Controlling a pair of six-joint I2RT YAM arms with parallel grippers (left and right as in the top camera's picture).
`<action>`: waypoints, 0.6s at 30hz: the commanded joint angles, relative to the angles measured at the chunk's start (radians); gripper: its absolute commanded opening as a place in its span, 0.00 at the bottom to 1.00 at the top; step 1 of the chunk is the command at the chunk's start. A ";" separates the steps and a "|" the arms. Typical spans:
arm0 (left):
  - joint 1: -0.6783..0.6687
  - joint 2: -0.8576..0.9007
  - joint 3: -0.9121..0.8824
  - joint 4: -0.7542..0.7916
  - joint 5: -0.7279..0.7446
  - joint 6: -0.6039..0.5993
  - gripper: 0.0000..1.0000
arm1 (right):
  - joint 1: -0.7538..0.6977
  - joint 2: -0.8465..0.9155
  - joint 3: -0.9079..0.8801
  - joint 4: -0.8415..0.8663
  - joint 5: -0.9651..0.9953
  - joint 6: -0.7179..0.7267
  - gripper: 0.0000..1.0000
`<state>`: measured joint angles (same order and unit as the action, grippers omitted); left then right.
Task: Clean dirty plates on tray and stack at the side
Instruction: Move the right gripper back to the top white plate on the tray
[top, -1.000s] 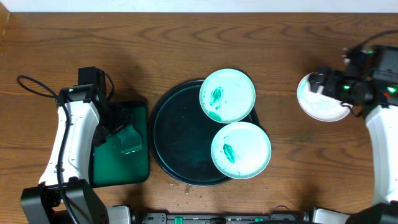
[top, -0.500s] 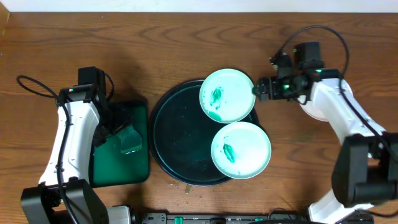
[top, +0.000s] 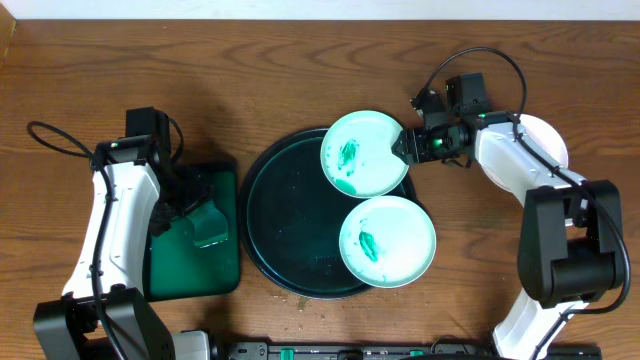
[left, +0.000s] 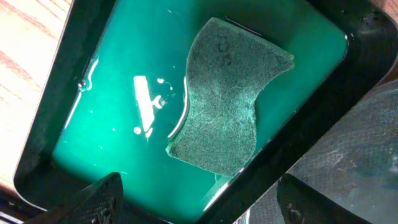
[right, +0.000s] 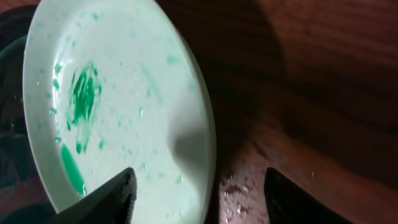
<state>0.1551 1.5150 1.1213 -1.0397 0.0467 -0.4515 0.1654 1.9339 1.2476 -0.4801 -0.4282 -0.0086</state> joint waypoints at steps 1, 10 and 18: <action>0.001 0.000 -0.003 -0.004 -0.005 0.002 0.80 | 0.033 0.032 -0.006 0.023 -0.018 0.018 0.60; 0.001 0.000 -0.003 -0.003 -0.005 0.002 0.80 | 0.072 0.046 -0.006 0.097 -0.017 0.061 0.40; 0.001 0.000 -0.003 -0.003 -0.005 0.002 0.80 | 0.071 0.046 -0.006 0.094 0.012 0.118 0.01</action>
<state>0.1551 1.5150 1.1213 -1.0401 0.0467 -0.4515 0.2283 1.9732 1.2476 -0.3847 -0.4168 0.0776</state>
